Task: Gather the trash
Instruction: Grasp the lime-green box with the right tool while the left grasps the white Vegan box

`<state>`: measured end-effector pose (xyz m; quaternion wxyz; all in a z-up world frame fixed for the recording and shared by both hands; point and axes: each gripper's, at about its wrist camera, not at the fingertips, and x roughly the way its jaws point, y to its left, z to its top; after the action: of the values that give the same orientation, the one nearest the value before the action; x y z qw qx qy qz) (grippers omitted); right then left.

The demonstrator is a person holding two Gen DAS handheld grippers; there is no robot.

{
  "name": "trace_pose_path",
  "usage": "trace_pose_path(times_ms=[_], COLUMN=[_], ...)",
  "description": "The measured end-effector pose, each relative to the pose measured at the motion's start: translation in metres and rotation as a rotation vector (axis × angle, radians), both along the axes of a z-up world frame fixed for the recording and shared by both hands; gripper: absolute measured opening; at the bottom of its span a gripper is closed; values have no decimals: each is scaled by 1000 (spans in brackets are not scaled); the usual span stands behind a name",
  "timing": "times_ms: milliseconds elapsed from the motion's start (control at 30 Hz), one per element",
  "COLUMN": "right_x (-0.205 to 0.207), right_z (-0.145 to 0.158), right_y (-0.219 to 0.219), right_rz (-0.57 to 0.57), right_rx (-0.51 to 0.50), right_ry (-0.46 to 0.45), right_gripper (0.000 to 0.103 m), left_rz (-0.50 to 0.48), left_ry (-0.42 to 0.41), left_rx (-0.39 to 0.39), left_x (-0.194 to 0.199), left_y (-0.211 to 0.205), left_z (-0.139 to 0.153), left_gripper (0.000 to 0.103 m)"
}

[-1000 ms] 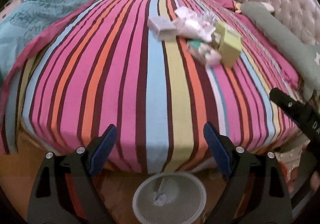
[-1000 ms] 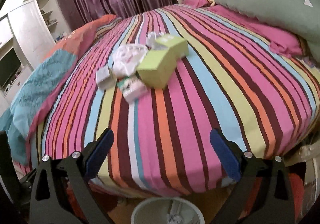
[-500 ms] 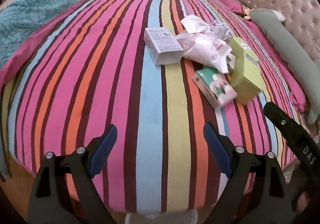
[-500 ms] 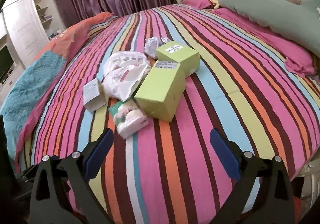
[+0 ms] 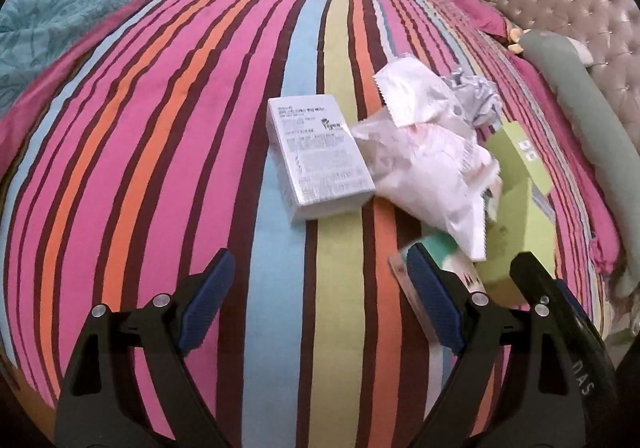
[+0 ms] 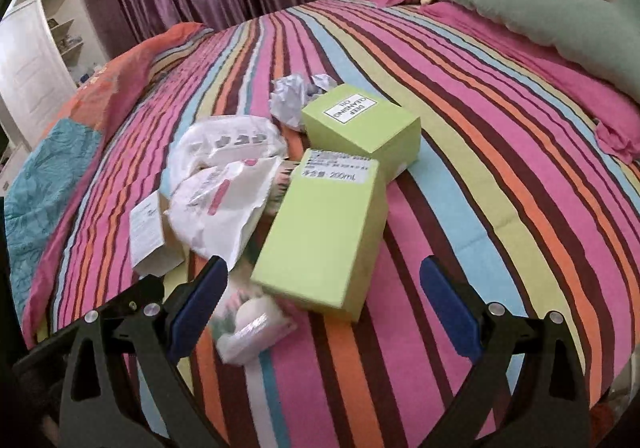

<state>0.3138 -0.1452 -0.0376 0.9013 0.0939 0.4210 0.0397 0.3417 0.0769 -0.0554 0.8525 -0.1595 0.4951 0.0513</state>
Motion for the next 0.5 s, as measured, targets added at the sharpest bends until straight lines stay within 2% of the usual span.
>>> trace_pose_path(times_ms=[333, 500], right_x=[22, 23], right_z=[-20, -29], right_y=[-14, -26], right_rz=[-33, -38], right_rx=[-79, -96], right_ry=[59, 63], right_gripper=[92, 92], left_rz=[74, 114], left_ry=[16, 39], left_rx=[-117, -117], left_x=[33, 50], left_y=[20, 24], left_z=[-10, -16], left_gripper=[86, 86])
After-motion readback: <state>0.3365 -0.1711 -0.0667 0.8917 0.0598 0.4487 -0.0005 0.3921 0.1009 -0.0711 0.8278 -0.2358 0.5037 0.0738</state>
